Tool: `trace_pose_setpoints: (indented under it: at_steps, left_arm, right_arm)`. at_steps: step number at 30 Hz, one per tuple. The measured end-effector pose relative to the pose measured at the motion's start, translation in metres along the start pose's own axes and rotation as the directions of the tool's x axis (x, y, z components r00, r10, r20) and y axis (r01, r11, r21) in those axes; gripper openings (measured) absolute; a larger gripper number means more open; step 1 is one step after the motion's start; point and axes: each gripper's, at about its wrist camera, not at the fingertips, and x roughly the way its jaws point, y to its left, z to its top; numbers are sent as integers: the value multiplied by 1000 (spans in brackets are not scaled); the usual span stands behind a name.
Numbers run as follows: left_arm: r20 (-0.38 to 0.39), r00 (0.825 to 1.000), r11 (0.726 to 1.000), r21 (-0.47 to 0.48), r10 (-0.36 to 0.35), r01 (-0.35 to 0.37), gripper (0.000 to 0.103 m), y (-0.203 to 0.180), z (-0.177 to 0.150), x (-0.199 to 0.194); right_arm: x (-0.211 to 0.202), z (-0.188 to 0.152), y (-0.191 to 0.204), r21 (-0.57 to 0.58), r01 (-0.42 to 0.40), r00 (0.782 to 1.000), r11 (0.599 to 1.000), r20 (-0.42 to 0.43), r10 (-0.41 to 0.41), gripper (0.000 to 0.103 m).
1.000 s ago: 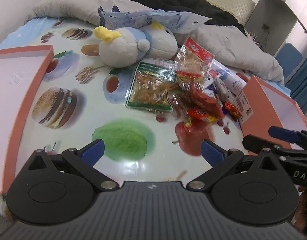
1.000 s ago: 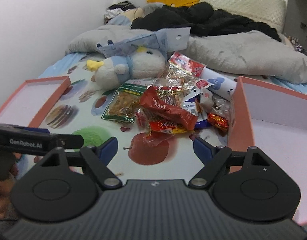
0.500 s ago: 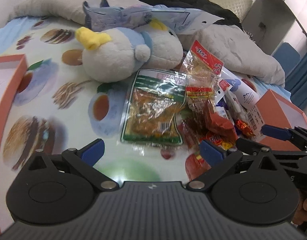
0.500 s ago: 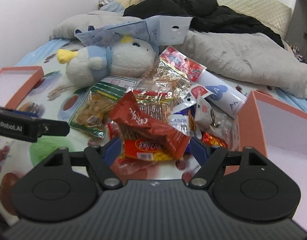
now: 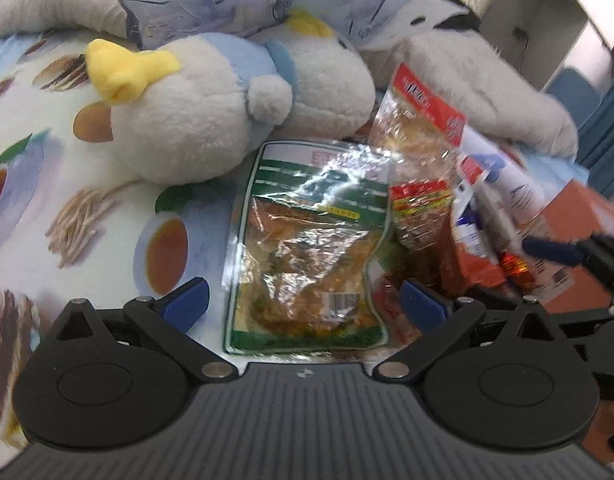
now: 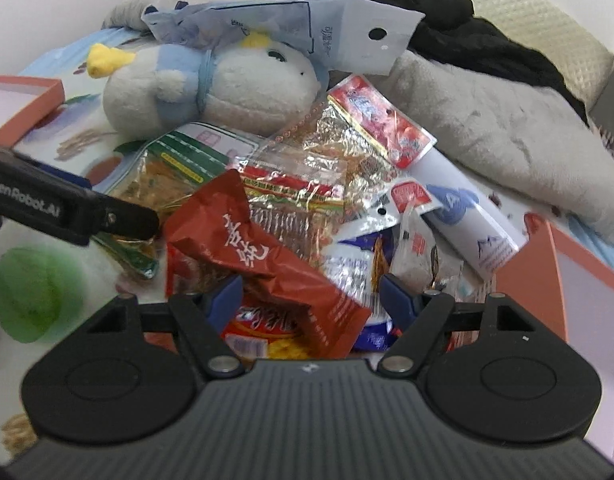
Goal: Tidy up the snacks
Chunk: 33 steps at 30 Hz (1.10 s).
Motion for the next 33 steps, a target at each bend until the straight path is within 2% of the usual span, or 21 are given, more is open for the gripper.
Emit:
trace_pose_setpoints:
  at_steps: [5,9,12,13,15,17,23,33]
  left_arm:
    - [-3,1000,999,45,16,-16,97,-2,3,13]
    - [6,1000,997,82,11,-12,92,-7,3,18]
    - [12,999,993,114,33,-34,90,-13,3,21]
    - [16,999,993,111,35,-36,89,-14,2,20]
    - [21,999,995,99,33,-35,85,-13,1,18]
    - [29,999,996,85,21,-24,76,-11,-1,12]
    - [33,998,996,60,58,-60,66,-16,-5,3]
    - [16,996,995,41,88,-89,62,-21,-29,-24]
  right_arm:
    - [10,3,3,-51,-39,999,998,-11,38,76]
    - [22,0,3,-32,-79,996,996,-50,77,68]
    - [25,-1,2,-10,-109,992,994,-57,108,61]
    - [25,-1,2,1,-117,992,993,-56,116,61]
    - [25,-1,2,21,-122,991,992,-59,123,48]
    - [23,0,-1,65,-140,988,988,-61,144,43]
    - [10,-6,-3,129,-124,990,984,-51,131,39]
    - [-32,-27,-10,235,-120,991,965,-38,132,38]
